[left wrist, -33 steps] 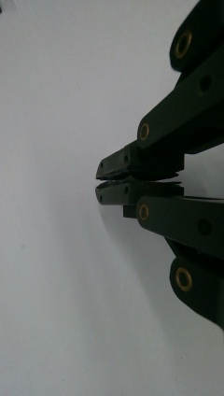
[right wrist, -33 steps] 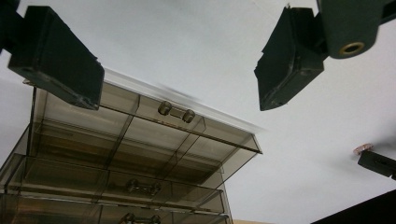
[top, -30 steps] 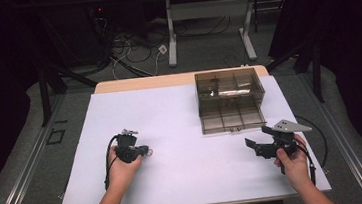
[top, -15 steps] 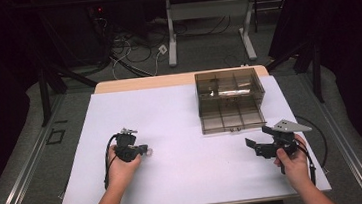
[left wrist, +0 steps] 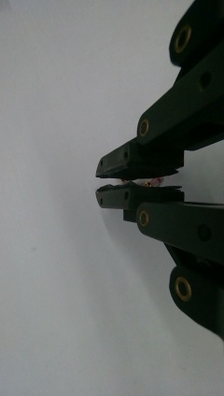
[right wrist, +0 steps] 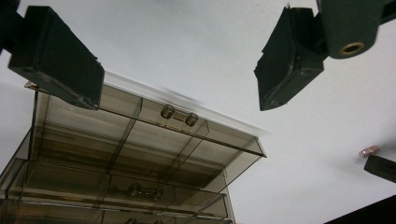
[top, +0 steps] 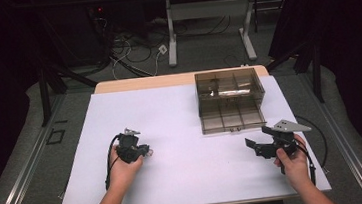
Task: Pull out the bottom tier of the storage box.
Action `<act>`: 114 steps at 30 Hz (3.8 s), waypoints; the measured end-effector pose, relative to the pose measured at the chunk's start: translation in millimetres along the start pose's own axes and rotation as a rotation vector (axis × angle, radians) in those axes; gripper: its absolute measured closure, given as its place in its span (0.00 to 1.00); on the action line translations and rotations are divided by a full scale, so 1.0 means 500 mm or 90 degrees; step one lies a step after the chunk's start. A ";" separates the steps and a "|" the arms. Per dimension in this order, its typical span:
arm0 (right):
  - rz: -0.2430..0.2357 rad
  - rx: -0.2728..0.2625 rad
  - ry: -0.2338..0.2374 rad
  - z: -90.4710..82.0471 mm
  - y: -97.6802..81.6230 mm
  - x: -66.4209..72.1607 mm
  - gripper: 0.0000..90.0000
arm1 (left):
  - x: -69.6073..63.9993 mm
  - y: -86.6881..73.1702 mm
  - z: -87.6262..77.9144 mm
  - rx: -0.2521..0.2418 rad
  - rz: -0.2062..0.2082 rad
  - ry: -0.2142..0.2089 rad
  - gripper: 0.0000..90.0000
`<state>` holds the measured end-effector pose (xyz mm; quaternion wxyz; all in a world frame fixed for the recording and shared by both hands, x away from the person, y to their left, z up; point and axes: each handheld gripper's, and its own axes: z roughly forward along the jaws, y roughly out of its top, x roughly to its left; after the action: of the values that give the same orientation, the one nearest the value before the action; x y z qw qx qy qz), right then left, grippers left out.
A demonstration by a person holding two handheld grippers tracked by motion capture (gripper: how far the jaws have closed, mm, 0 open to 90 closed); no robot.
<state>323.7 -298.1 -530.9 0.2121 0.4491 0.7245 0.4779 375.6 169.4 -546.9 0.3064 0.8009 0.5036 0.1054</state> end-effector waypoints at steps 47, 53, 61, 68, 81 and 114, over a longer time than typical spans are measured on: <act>-0.002 0.001 -0.010 0.000 0.000 -0.002 0.16 | -0.024 0.034 -0.020 -0.020 0.038 0.026 0.97; 0.001 0.002 -0.013 -0.002 0.000 -0.001 0.16 | -0.035 0.057 -0.031 -0.038 0.052 0.019 0.97; -0.002 -0.002 -0.014 -0.003 -0.001 -0.001 0.16 | -0.052 0.085 -0.038 -0.060 0.058 0.009 0.97; 0.004 -0.002 -0.011 -0.003 -0.004 -0.001 0.17 | -0.070 0.109 -0.037 -0.083 0.055 -0.010 0.97; 0.004 -0.003 -0.014 -0.004 -0.004 0.000 0.16 | -0.095 0.143 -0.048 -0.132 0.050 -0.036 0.97; 0.007 -0.015 -0.021 -0.022 -0.006 -0.001 0.16 | -0.168 0.214 -0.019 -0.203 0.036 -0.080 0.97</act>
<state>314.8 -304.5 -528.7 0.2267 0.4584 0.7128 0.4799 410.7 67.1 -463.9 0.4572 0.7611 0.4376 0.1419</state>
